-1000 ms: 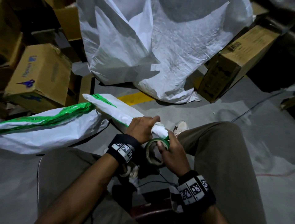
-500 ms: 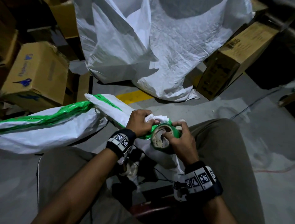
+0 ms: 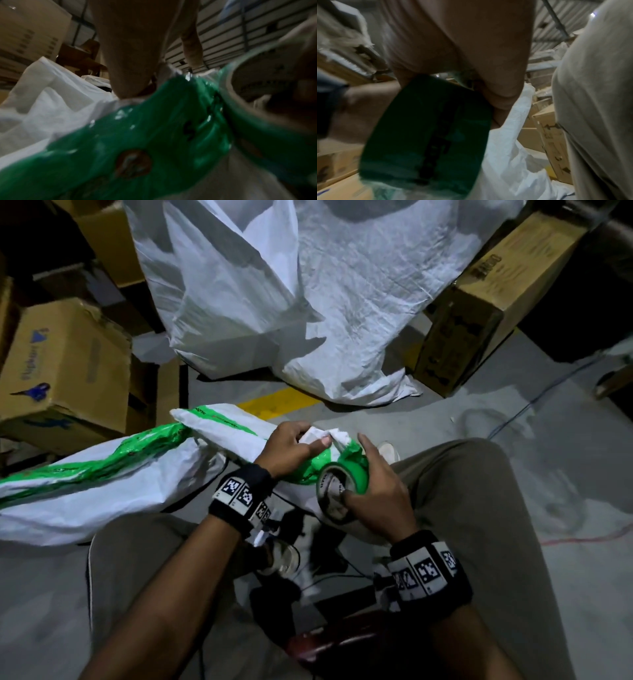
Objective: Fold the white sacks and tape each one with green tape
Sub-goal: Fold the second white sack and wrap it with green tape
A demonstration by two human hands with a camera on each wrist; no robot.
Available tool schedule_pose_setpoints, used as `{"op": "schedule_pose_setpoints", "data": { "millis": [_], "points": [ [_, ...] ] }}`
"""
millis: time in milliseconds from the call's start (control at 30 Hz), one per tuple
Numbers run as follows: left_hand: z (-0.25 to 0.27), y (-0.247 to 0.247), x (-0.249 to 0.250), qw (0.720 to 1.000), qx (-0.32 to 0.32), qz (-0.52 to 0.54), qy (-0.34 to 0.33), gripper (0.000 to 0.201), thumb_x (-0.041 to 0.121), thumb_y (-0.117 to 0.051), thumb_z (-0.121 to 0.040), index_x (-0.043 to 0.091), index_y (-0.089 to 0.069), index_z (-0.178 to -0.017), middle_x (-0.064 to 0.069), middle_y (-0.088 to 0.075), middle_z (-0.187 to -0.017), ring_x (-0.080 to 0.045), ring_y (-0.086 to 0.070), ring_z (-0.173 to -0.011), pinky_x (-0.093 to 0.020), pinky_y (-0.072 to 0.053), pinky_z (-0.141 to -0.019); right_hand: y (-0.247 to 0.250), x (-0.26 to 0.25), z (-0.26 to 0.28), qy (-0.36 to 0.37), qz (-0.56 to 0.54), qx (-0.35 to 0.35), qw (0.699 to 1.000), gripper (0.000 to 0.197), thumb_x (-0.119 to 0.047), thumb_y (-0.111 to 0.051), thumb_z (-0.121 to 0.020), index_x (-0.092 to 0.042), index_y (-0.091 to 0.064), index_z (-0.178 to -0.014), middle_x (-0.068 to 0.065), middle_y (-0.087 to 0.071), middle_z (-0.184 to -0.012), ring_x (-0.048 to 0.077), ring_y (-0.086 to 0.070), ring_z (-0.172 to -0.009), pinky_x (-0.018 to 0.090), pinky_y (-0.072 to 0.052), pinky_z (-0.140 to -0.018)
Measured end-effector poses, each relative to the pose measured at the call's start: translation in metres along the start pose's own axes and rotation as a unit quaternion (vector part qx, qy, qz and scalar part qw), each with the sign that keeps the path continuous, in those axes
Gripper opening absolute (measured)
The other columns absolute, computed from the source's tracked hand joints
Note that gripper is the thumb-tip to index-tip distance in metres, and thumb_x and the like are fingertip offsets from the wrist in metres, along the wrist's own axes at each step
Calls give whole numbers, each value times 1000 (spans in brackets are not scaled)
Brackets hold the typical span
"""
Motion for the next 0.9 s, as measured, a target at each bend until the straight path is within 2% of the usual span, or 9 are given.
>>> {"op": "schedule_pose_setpoints", "data": {
  "millis": [100, 167, 233, 300, 467, 533, 667, 733, 900],
  "points": [
    [11, -15, 5, 993, -56, 84, 56, 46, 59, -74, -74, 13, -69, -78, 5, -66, -75, -11, -57, -72, -31, -38, -68, 0, -3, 7, 24, 11, 29, 999, 83, -27, -80, -77, -17, -39, -149, 9, -59, -135, 28, -54, -124, 20, -33, -88],
    [13, -22, -1, 995, -37, 16, 88, 67, 79, -69, -59, 14, -70, -73, 8, -68, -72, -11, -61, -71, -33, -41, -67, -9, -7, 14, 47, 54, 34, 997, 79, -36, -79, -79, -16, -40, -145, 10, -63, -126, 32, -58, -114, 33, -41, -83],
    [13, -28, -11, 993, -13, -36, 116, 61, 81, -74, -53, 21, -63, -55, 10, -63, -59, -14, -60, -63, -34, -44, -64, -17, -8, 17, 59, 80, 36, 994, 78, -36, -77, -79, -13, -40, -144, 12, -65, -121, 36, -60, -107, 38, -44, -75],
    [12, -32, -15, 991, -4, -43, 126, 51, 71, -81, -48, 24, -61, -51, 7, -62, -56, -17, -61, -61, -35, -48, -63, -17, -5, 16, 46, 62, 48, 996, 75, -34, -77, -79, -12, -42, -141, 13, -66, -118, 37, -61, -105, 37, -41, -74],
    [9, -26, 0, 989, 54, -117, 68, 45, 49, -74, -57, 16, -79, -87, -3, -77, -87, -17, -72, -88, -30, -56, -77, -13, 5, 12, 23, 15, 91, 995, 68, -31, -82, -73, -10, -48, -128, 13, -56, -116, 37, -58, -102, 28, -33, -69],
    [4, -15, -1, 986, 101, -124, 56, 37, 39, -82, -66, 13, -80, -92, -6, -77, -90, -19, -71, -90, -26, -52, -76, -9, 6, 12, 12, -5, 113, 993, 69, -42, -75, -72, -11, -49, -127, 12, -51, -115, 34, -55, -98, 26, -27, -66],
    [-3, 23, -13, 972, 215, 15, 95, 29, 18, -84, -67, 13, -80, -95, -7, -77, -90, -20, -72, -85, -36, -59, -85, -8, -9, 12, 49, -57, 127, 989, 77, -41, -52, -66, -19, -48, -139, 7, -55, -119, 21, -52, -104, 27, -42, -88],
    [-4, 41, -8, 957, 255, 95, 104, 30, 2, -83, -67, 15, -79, -94, -5, -75, -87, -16, -68, -77, -37, -60, -84, -15, -21, 9, 48, -38, 93, 994, 82, -34, -54, -68, -28, -40, -149, 5, -55, -120, 22, -53, -105, 31, -43, -90],
    [-9, 77, 33, 922, 332, 184, 78, 37, -12, -83, -64, 15, -64, -81, -5, -67, -76, -14, -61, -64, -23, -53, -58, -51, -44, 15, 85, 64, -74, 992, 106, -31, -57, -74, -53, 10, -153, 15, -63, -114, 37, -64, -82, 45, -53, -72]
  ]
}}
Point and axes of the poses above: each hand's wrist, its own z-axis away from the middle knuckle, its own y-axis out of the back of the hand, x = y × z, the point moved 9 cm from there along -z, towards the middle knuckle
